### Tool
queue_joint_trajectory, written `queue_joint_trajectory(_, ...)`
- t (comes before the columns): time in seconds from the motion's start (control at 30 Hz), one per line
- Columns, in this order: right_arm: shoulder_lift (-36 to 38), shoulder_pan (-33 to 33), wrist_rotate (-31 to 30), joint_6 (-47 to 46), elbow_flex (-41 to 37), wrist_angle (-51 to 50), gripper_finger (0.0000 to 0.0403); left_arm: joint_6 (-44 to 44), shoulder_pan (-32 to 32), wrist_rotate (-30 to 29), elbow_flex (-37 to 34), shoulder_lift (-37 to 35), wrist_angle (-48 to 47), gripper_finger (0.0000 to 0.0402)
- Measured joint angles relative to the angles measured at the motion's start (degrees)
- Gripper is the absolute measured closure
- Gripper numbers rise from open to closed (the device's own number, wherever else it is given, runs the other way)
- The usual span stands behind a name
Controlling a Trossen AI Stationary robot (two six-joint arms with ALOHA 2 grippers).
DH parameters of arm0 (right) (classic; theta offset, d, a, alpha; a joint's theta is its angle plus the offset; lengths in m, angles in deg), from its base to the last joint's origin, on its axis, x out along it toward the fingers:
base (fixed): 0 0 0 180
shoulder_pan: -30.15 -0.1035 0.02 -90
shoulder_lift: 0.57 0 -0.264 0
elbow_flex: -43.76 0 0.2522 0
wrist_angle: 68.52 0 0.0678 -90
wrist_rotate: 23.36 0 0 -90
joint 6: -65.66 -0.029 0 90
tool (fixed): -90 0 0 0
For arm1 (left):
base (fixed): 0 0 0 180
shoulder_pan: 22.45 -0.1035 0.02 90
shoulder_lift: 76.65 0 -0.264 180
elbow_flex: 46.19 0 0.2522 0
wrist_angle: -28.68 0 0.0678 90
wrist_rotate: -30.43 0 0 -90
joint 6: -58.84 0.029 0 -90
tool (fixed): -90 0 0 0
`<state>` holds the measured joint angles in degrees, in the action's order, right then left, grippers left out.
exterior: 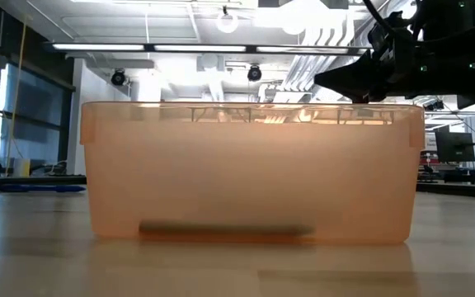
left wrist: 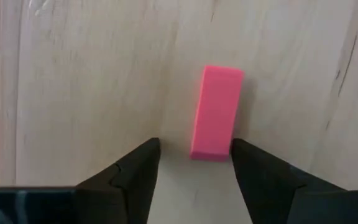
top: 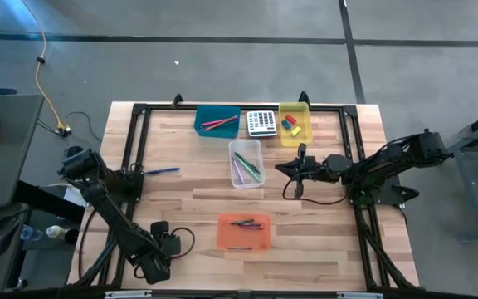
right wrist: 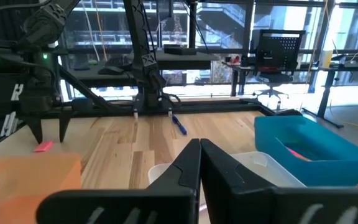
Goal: Sort crayons/erasers/pens/pencils in bins
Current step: Put the pink eraser into the yellow bin
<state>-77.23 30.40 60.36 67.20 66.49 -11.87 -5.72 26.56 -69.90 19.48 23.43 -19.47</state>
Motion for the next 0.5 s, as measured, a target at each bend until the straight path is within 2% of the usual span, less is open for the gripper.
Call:
queue_joint_trajectory(0.1,0.0,0.0,0.0,0.2,0.0,0.2,0.0403,-0.4,0.0,-0.7,-0.1,0.1,-0.1,0.0235)
queue_joint_trajectory(0.33,0.0,0.0,0.1,0.5,0.0,0.5,0.0403,0.6,0.0,-1.8,-0.2,0.2,1.9,0.0335)
queue_joint_trajectory(0.5,0.0,0.0,0.4,-0.2,0.0,0.5,0.0403,-0.8,0.0,-4.6,-0.4,-1.5,2.2,0.038)
